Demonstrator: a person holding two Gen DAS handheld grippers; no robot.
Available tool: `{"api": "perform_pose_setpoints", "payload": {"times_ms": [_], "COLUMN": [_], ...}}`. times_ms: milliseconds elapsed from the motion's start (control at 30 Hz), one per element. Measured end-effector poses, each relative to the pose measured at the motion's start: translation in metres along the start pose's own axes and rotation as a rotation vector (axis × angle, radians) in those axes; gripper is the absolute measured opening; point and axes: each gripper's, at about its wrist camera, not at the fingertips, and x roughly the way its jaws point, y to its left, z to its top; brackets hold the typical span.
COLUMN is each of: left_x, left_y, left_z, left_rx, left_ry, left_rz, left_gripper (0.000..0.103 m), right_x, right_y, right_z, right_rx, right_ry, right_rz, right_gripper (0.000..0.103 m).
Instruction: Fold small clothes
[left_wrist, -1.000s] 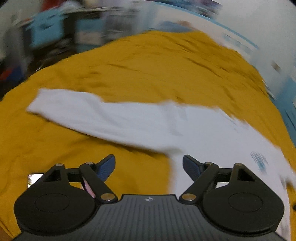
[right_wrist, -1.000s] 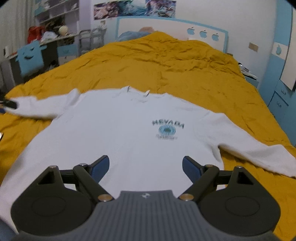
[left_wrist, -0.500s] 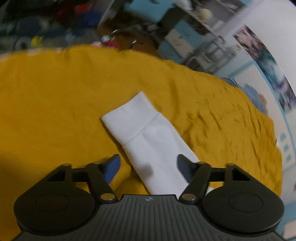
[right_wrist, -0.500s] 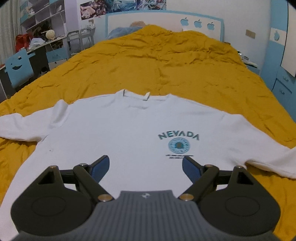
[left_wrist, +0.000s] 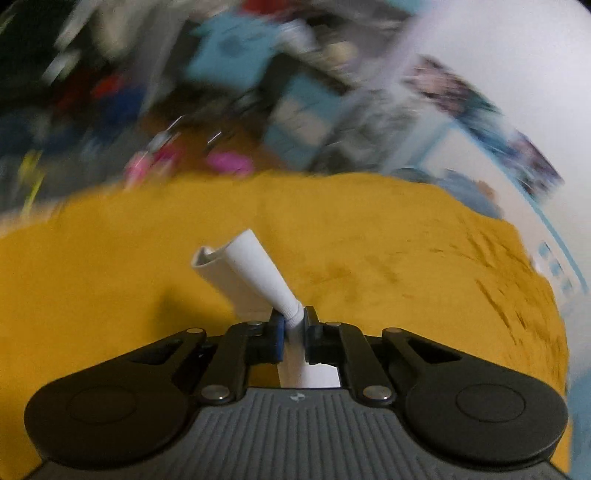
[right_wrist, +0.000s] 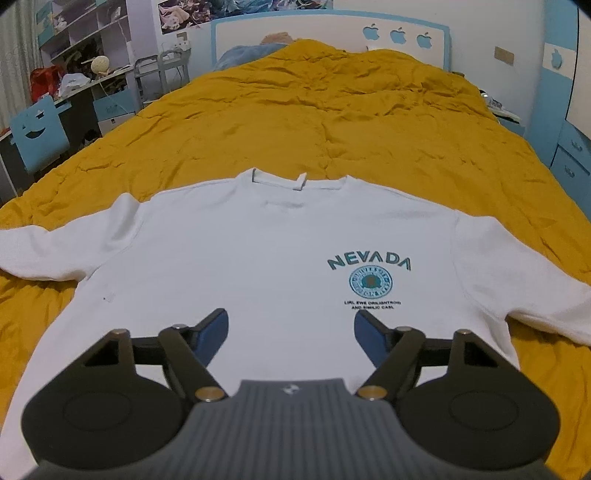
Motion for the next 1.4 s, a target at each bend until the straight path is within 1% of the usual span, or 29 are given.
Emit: {"api": "perform_pose_setpoints", "payload": {"times_ms": [33,67,100,167,200,233,267,333,367,433,500,567,600,700,767,800,833,867,900,933,1000,1067,1100,1133,1167,1233,1300,1367,1400], "left_x": [-0.014,-0.025,-0.034,-0.056,-0.060,-0.066,-0.072,-0.077,-0.079,-0.079,-0.076,-0.065,-0.058,-0.038,-0.025,-0.019,-0.015,-0.010,-0.005,-0.005,-0.014,-0.023,-0.027,-0.033,-0.037,-0.039,-0.039,-0.035,-0.034], "left_y": [-0.025,-0.050,-0.072,-0.121,-0.142,-0.164,-0.189,-0.227,-0.250,-0.279,-0.308,-0.326,-0.326,-0.329,-0.323,-0.318,-0.317,-0.310,-0.310,-0.304,-0.300,-0.286,-0.282,-0.275,-0.267,-0.256,-0.240,-0.223,-0.215], "left_z": [0.002,0.003,0.001,-0.007,-0.014,-0.022,-0.035,-0.065,-0.087,-0.130,-0.180,-0.228,-0.245,-0.304,-0.332,-0.340,-0.347,-0.349,-0.348,-0.344,-0.330,-0.303,-0.292,-0.276,-0.260,-0.233,-0.206,-0.186,-0.177], "left_rx": [0.081,0.157,0.221,0.344,0.387,0.431,0.485,0.571,0.629,0.724,0.817,0.888,0.908,0.958,0.976,0.972,0.962,0.941,0.923,0.904,0.867,0.787,0.758,0.737,0.724,0.715,0.734,0.771,0.780], "left_ry": [-0.023,-0.044,-0.060,-0.085,-0.087,-0.083,-0.074,-0.062,-0.061,-0.062,-0.039,0.020,0.059,0.217,0.321,0.381,0.435,0.496,0.532,0.554,0.576,0.610,0.605,0.585,0.558,0.515,0.459,0.406,0.392], "left_rz": [-0.023,-0.045,-0.059,-0.083,-0.095,-0.108,-0.123,-0.149,-0.164,-0.178,-0.210,-0.241,-0.254,-0.276,-0.284,-0.294,-0.310,-0.332,-0.352,-0.383,-0.448,-0.553,-0.583,-0.595,-0.587,-0.536,-0.451,-0.339,-0.301], "left_gripper": [0.010,0.010,0.010,0.010,0.010,0.010,0.010,0.010,0.010,0.010,0.010,0.010,0.010,0.010,0.012,0.017,0.026,0.030,0.036,0.038,0.040,0.047,0.052,0.055,0.055,0.055,0.055,0.055,0.055], "right_x": [-0.001,0.000,0.000,0.000,-0.001,-0.003,-0.004,-0.007,-0.008,-0.012,-0.015,-0.018,-0.018,-0.019,-0.017,-0.016,-0.014,-0.011,-0.009,-0.006,-0.001,0.004,0.007,0.010,0.012,0.020,0.034,0.052,0.062], "right_y": [-0.002,-0.003,-0.005,-0.010,-0.013,-0.016,-0.020,-0.028,-0.031,-0.037,-0.042,-0.048,-0.050,-0.055,-0.059,-0.061,-0.062,-0.062,-0.062,-0.060,-0.056,-0.049,-0.045,-0.041,-0.037,-0.029,-0.022,-0.018,-0.017], "right_z": [-0.001,-0.002,-0.003,-0.004,-0.005,-0.006,-0.007,-0.008,-0.008,-0.010,-0.012,-0.015,-0.017,-0.023,-0.029,-0.031,-0.034,-0.035,-0.037,-0.037,-0.036,-0.030,-0.025,-0.020,-0.016,-0.004,0.005,0.010,0.011], "right_rx": [-0.001,-0.002,-0.001,0.004,0.007,0.012,0.018,0.034,0.041,0.053,0.063,0.076,0.081,0.089,0.097,0.102,0.108,0.111,0.114,0.116,0.116,0.119,0.118,0.117,0.118,0.131,0.166,0.215,0.243], "right_ry": [0.005,0.014,0.020,0.029,0.029,0.027,0.025,0.020,0.016,0.007,0.005,0.008,0.011,0.028,0.042,0.050,0.061,0.073,0.081,0.087,0.095,0.093,0.087,0.080,0.072,0.063,0.074,0.110,0.137], "right_rz": [-0.005,-0.017,-0.032,-0.053,-0.053,-0.053,-0.051,-0.052,-0.053,-0.055,-0.057,-0.056,-0.055,-0.060,-0.062,-0.061,-0.060,-0.058,-0.052,-0.043,-0.016,0.021,0.041,0.058,0.077,0.132,0.184,0.212,0.219], "right_gripper": [0.065,0.059,0.056,0.055,0.053,0.052,0.051,0.051,0.051,0.051,0.051,0.051,0.051,0.050,0.050,0.050,0.050,0.050,0.050,0.050,0.050,0.050,0.050,0.050,0.050,0.051,0.051,0.052,0.054]}}
